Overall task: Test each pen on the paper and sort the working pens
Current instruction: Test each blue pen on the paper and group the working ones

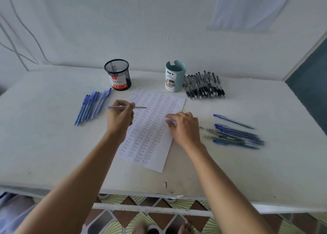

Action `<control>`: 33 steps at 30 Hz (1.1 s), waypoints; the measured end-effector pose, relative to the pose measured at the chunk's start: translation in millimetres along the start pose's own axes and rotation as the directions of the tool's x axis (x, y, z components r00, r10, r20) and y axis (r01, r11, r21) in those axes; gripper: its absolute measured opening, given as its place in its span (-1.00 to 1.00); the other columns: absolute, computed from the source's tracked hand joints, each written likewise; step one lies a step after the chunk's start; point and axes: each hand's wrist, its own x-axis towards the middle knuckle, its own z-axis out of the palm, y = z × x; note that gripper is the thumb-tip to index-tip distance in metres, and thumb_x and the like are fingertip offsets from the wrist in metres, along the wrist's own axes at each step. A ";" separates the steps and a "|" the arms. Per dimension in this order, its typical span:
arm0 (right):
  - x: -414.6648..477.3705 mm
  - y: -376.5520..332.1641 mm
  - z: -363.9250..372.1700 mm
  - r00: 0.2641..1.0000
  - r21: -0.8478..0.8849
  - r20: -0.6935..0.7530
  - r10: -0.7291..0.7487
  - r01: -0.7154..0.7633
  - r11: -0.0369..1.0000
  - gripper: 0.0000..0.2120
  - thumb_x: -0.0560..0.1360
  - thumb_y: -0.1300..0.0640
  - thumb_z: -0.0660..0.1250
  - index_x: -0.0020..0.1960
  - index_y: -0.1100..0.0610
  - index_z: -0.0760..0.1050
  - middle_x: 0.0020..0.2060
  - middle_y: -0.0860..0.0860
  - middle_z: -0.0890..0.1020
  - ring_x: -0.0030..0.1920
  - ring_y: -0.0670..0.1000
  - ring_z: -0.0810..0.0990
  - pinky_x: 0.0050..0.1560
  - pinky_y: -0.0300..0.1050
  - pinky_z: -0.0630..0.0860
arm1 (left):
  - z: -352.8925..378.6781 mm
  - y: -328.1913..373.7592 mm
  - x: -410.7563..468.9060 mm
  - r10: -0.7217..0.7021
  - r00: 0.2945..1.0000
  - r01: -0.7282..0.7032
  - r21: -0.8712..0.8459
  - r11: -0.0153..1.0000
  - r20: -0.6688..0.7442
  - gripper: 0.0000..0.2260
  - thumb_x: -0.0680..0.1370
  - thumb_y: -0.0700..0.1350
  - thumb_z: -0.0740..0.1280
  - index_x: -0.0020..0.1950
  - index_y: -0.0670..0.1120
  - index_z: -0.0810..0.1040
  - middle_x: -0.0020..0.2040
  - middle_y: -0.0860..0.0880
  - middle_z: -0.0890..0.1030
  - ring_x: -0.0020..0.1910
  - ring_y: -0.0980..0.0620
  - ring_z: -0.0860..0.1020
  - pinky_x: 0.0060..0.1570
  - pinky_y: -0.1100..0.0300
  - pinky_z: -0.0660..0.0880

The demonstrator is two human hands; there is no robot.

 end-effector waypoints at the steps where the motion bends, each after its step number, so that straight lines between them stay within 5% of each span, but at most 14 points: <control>1: 1.8 2.9 1.9 1.000 -0.005 -0.007 0.011 -0.011 1.000 -0.77 0.59 -0.01 0.33 0.22 -0.04 0.63 0.06 -0.03 0.68 0.09 0.12 0.53 -0.01 -0.02 0.33 | 1.0 -4.3 -7.1 0.026 0.999 -0.026 -0.001 1.000 0.020 -0.95 0.60 -0.28 0.32 -0.01 -0.20 0.47 -0.42 -0.07 0.46 -0.52 0.07 0.37 -0.54 0.23 0.29; 8: 4.9 5.3 7.3 1.000 -0.037 0.018 0.001 0.000 0.999 -0.68 0.58 0.02 0.34 0.30 0.09 0.57 0.28 0.10 0.54 0.31 0.17 0.44 0.20 0.09 0.39 | 1.2 -28.8 -34.8 0.170 0.981 -0.188 0.280 0.941 0.089 -0.87 0.63 -0.21 0.27 0.05 -0.13 0.62 -0.23 -0.11 0.68 -0.27 -0.04 0.66 -0.23 0.10 0.62; 13: -15.3 -13.4 6.0 0.944 0.089 0.192 -0.269 0.256 0.963 -0.55 0.58 0.02 0.34 0.42 0.16 0.47 0.40 0.16 0.43 0.43 0.16 0.36 0.43 0.07 0.29 | -4.2 -24.7 -24.1 0.223 0.964 -0.253 0.242 0.937 0.147 -0.89 0.60 -0.31 0.30 0.00 -0.21 0.62 -0.09 -0.12 0.68 -0.13 -0.05 0.70 -0.15 0.06 0.65; 15: -22.4 -17.7 11.4 0.918 0.095 0.273 -0.288 0.272 0.958 -0.48 0.59 -0.08 0.29 0.47 0.15 0.40 0.48 0.16 0.36 0.50 0.14 0.27 0.49 0.04 0.20 | -7.1 -28.2 -22.5 0.253 0.954 -0.287 0.240 0.927 0.163 -0.99 0.54 -0.32 0.41 -0.08 -0.24 0.61 -0.08 -0.01 0.65 -0.13 -0.02 0.69 -0.11 0.06 0.65; 17: -26.4 -18.4 18.2 0.903 0.050 0.338 -0.266 0.265 0.963 -0.39 0.60 -0.21 0.10 0.52 0.13 0.32 0.53 0.16 0.28 0.55 0.14 0.18 0.55 0.04 0.10 | -8.3 -28.9 -26.3 0.236 0.963 -0.261 0.229 0.938 0.129 -0.87 0.47 -0.30 0.51 -0.14 -0.29 0.58 -0.12 0.05 0.61 -0.22 0.00 0.67 -0.18 0.09 0.64; 20: -26.3 -16.4 22.0 0.888 -0.011 0.380 -0.258 0.283 0.959 -0.24 0.52 -0.29 -0.19 0.56 0.10 0.24 0.56 0.12 0.22 0.58 0.12 0.10 0.57 -0.03 -0.03 | -11.3 -25.0 -40.2 0.215 0.971 -0.234 0.227 0.945 0.105 -0.79 0.44 -0.29 0.54 -0.18 -0.33 0.53 -0.16 -0.11 0.64 -0.34 0.03 0.62 -0.41 0.19 0.57; 24: -28.2 -18.1 21.5 0.894 -0.010 0.364 -0.263 0.286 0.958 -0.25 0.52 -0.26 -0.20 0.57 0.09 0.22 0.57 0.09 0.22 0.58 0.11 0.09 0.56 -0.05 -0.04 | -21.1 -24.6 -64.4 0.179 0.962 -0.223 0.218 0.950 0.206 -0.70 0.43 -0.39 0.47 -0.35 -0.25 0.36 -0.46 -0.20 0.58 -0.59 0.02 0.50 -0.60 0.25 0.37; 27: -28.3 -20.4 22.2 0.905 -0.009 0.345 -0.249 0.268 0.963 -0.25 0.50 -0.23 -0.19 0.56 0.09 0.24 0.56 0.10 0.25 0.57 0.11 0.12 0.55 -0.06 -0.03 | -26.8 -31.5 -73.9 0.129 0.969 -0.180 0.248 0.952 0.209 -0.71 0.22 -0.32 0.34 -0.46 -0.06 0.24 -0.58 -0.06 0.36 -0.61 0.01 0.34 -0.57 0.25 0.27; 30: -28.6 -21.6 22.4 0.909 0.002 0.335 -0.248 0.263 0.965 -0.25 0.49 -0.22 -0.18 0.55 0.10 0.28 0.55 0.11 0.27 0.57 0.12 0.14 0.55 -0.02 -0.01 | -30.5 -36.4 -75.2 0.187 0.948 -0.292 0.462 0.837 0.259 -0.74 0.18 -0.23 0.30 -0.47 -0.02 0.20 -0.54 0.05 0.27 -0.49 0.06 0.25 -0.49 0.17 0.21; 33: -29.3 -21.7 22.2 0.907 0.001 0.340 -0.248 0.264 0.965 -0.25 0.49 -0.22 -0.19 0.55 0.10 0.26 0.56 0.10 0.25 0.57 0.12 0.13 0.56 0.00 -0.02 | -31.5 -38.5 -74.6 0.243 0.924 -0.366 0.498 0.786 0.295 -0.75 0.19 -0.22 0.29 -0.46 -0.03 0.19 -0.54 0.09 0.25 -0.49 0.12 0.20 -0.50 0.26 0.15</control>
